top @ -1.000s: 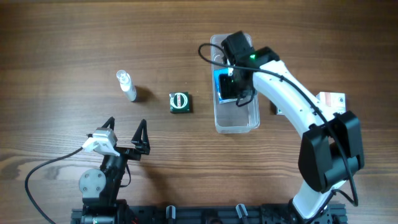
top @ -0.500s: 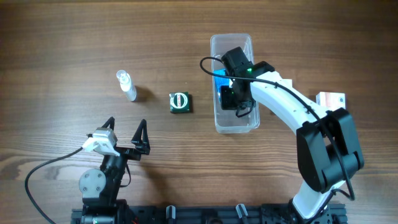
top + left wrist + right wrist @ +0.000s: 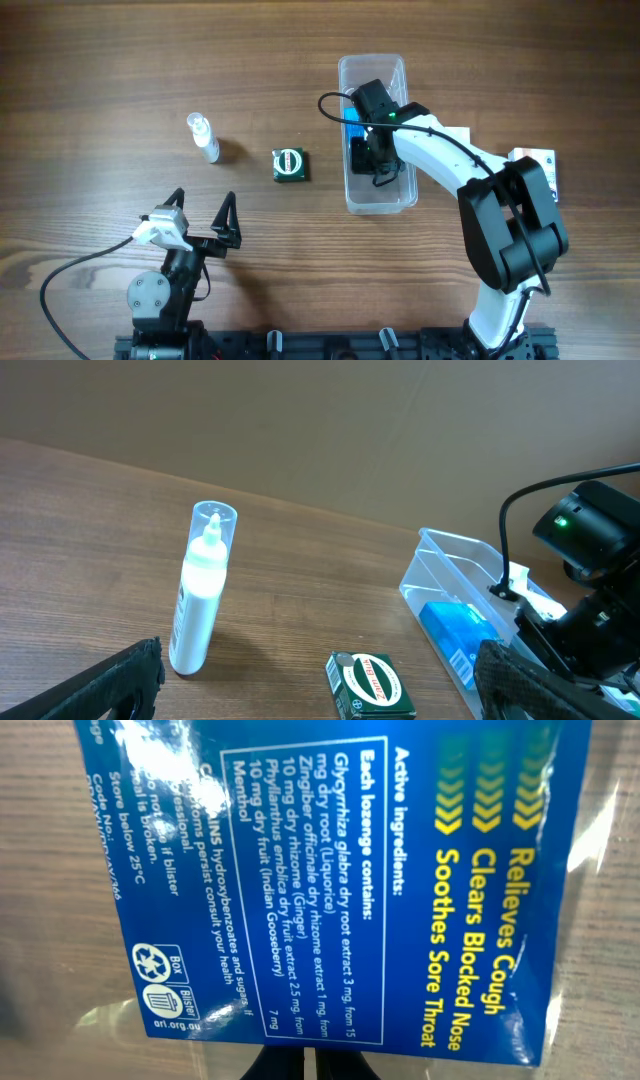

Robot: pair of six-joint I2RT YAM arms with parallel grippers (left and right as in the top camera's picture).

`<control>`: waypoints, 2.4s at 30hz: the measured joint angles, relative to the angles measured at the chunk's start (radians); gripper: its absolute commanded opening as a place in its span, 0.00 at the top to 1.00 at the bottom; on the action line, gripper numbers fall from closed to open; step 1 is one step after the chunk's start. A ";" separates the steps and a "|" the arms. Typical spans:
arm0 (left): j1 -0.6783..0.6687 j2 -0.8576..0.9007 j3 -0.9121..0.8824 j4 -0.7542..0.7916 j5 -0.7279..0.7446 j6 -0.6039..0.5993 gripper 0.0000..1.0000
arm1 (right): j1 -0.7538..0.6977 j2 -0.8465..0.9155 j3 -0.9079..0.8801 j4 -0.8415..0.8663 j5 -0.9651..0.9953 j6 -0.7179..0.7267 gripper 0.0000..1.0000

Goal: Pack container
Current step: 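Lower the blue box into the container and open the right gripper, then move the right gripper to the white-orange box and grasp it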

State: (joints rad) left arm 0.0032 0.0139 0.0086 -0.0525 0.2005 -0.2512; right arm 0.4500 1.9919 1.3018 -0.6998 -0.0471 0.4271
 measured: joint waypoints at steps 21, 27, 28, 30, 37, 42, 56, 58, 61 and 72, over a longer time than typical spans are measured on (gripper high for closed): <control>0.000 0.000 0.000 0.000 0.000 0.000 0.00 | 0.000 0.000 0.000 0.092 0.089 0.008 0.93; 0.000 0.000 0.000 0.000 0.000 0.000 0.00 | 0.000 0.000 0.000 0.124 0.094 0.008 0.93; 0.000 0.000 0.000 0.000 0.000 0.000 0.00 | 0.000 0.000 0.000 0.129 0.094 0.008 0.92; 0.000 0.000 0.000 0.000 0.000 0.000 0.00 | 0.000 0.000 0.000 0.134 0.097 0.008 0.91; 0.000 0.000 0.000 0.000 0.000 0.000 0.00 | 0.000 0.000 0.001 0.140 0.105 0.007 0.89; 0.000 0.000 0.000 0.000 0.000 0.000 0.00 | 0.000 0.000 0.043 0.072 0.109 -0.010 0.85; 0.000 0.000 0.000 0.000 0.000 0.000 0.00 | -0.195 -0.521 0.246 -0.371 0.299 -0.129 0.08; 0.000 0.000 0.000 0.000 0.000 0.000 0.00 | -0.285 -0.521 0.245 -0.420 0.314 -0.153 0.00; 0.000 0.000 0.000 0.000 0.000 0.000 0.00 | -0.380 -0.508 0.238 -0.474 0.314 -0.229 0.00; 0.000 0.000 0.000 0.000 0.000 0.000 0.00 | -0.717 -0.358 0.178 -0.384 0.162 -0.535 0.00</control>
State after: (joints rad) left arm 0.0032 0.0139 0.0086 -0.0525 0.2005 -0.2512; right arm -0.2672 1.6341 1.4796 -1.0840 0.1150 -0.1081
